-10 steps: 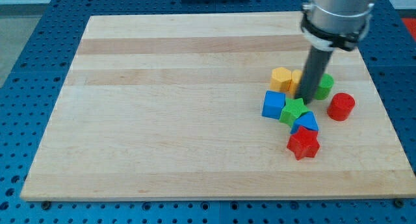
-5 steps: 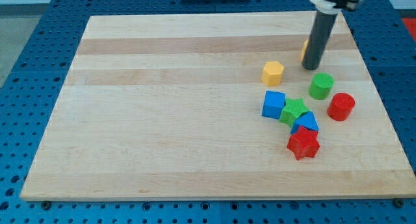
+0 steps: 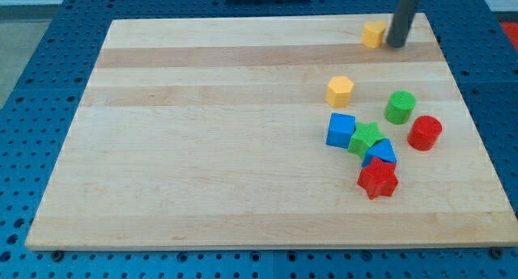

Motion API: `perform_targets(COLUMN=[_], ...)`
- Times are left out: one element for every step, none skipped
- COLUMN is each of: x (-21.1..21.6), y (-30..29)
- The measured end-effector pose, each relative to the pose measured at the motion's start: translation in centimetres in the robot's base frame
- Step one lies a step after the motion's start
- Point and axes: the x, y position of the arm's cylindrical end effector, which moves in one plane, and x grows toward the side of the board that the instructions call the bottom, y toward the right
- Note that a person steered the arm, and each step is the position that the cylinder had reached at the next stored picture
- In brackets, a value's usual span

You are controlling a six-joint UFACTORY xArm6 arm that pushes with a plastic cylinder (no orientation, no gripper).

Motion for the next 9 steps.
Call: perform_targets(x=[-0.3, -0.4, -1.0, -0.7, 1.5, 3.6, 9.4, 15.0, 14.2], y=[1.9, 1.9, 1.7, 1.0, -0.7, -3.3, -4.2, -9.2, -15.9])
